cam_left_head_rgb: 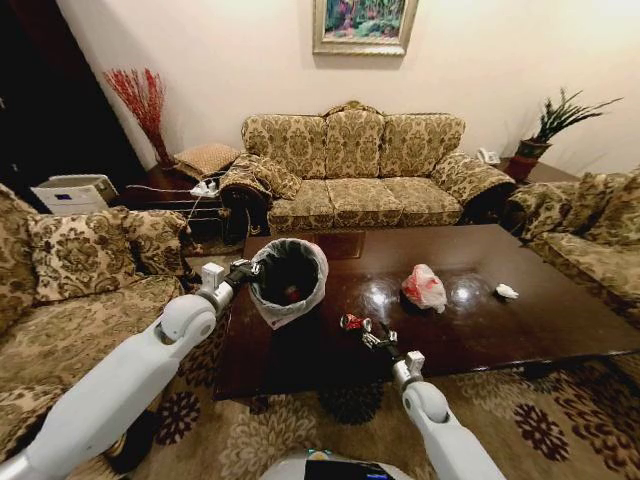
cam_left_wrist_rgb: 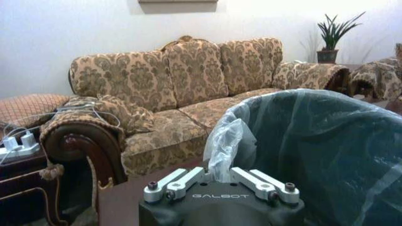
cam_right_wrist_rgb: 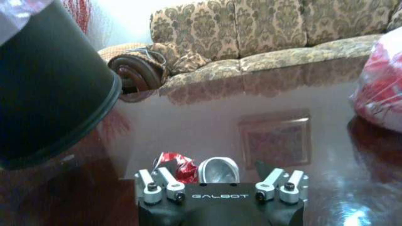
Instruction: Move to the front of the table and place the trash on the table into the trash bin.
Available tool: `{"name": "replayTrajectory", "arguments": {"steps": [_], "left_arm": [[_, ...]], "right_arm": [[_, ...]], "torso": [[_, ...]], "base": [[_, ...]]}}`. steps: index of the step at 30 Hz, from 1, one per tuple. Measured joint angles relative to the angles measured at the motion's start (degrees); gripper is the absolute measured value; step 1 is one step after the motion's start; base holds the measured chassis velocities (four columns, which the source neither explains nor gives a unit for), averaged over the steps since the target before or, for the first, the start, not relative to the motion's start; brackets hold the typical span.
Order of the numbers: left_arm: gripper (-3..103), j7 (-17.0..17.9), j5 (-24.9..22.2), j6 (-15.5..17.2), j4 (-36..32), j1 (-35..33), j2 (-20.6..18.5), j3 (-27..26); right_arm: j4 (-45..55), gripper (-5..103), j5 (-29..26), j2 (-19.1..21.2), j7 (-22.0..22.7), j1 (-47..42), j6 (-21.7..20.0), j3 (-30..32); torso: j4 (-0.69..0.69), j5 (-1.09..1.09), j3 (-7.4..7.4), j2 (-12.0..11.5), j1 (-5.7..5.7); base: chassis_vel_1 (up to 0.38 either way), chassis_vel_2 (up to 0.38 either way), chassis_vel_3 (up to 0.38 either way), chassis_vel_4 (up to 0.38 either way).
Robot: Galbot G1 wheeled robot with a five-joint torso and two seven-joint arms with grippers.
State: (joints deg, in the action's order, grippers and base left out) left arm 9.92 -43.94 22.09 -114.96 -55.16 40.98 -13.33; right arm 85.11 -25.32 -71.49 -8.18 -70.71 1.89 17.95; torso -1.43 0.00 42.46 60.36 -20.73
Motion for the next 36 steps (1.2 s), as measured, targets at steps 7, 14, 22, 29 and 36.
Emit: {"name": "replayTrajectory", "arguments": {"steps": [7, 14, 22, 29, 36], "left_arm": [[3, -0.07, -0.01, -0.12, 0.12, 0.05, -0.05, -0.1], [3, -0.13, -0.05, -0.28, 0.33, 0.37, -0.09, 0.15], [3, -0.15, -0.05, -0.38, 0.38, 0.45, -0.14, 0.31], [3, -0.16, -0.13, -0.49, 0.3, 0.46, -0.4, 0.17], [3, 0.14, -0.34, -0.53, -0.13, 0.33, -0.37, -0.3]], "right_arm": [[-2.57, 54, -0.63, -0.86, -1.58, 0.77, -0.04, 0.02], [-2.4, 27, -0.96, -0.69, -1.74, 0.74, 0.0, 0.05], [-2.28, 4, -0.95, -0.62, -1.73, 0.53, 0.34, 0.25], [-2.13, 3, -0.94, -0.56, -1.66, 0.45, 0.48, 0.31], [5.85, 3, -2.34, 1.51, 2.27, 0.29, 0.21, 0.63]], "torso": [[0.0, 0.0, 0.0, 0.0, 0.0], [0.0, 0.0, 0.0, 0.0, 0.0], [0.01, -0.01, 0.0, 0.0, 0.0], [0.0, 0.0, 0.0, 0.0, 0.0], [0.0, 0.02, 0.01, 0.0, 0.0]], "base": [[0.0, 0.0, 0.0, 0.0], [0.0, 0.0, 0.0, 0.0], [0.0, 0.0, 0.0, 0.0], [0.0, 0.0, 0.0, 0.0], [0.0, 0.0, 0.0, 0.0]]}}
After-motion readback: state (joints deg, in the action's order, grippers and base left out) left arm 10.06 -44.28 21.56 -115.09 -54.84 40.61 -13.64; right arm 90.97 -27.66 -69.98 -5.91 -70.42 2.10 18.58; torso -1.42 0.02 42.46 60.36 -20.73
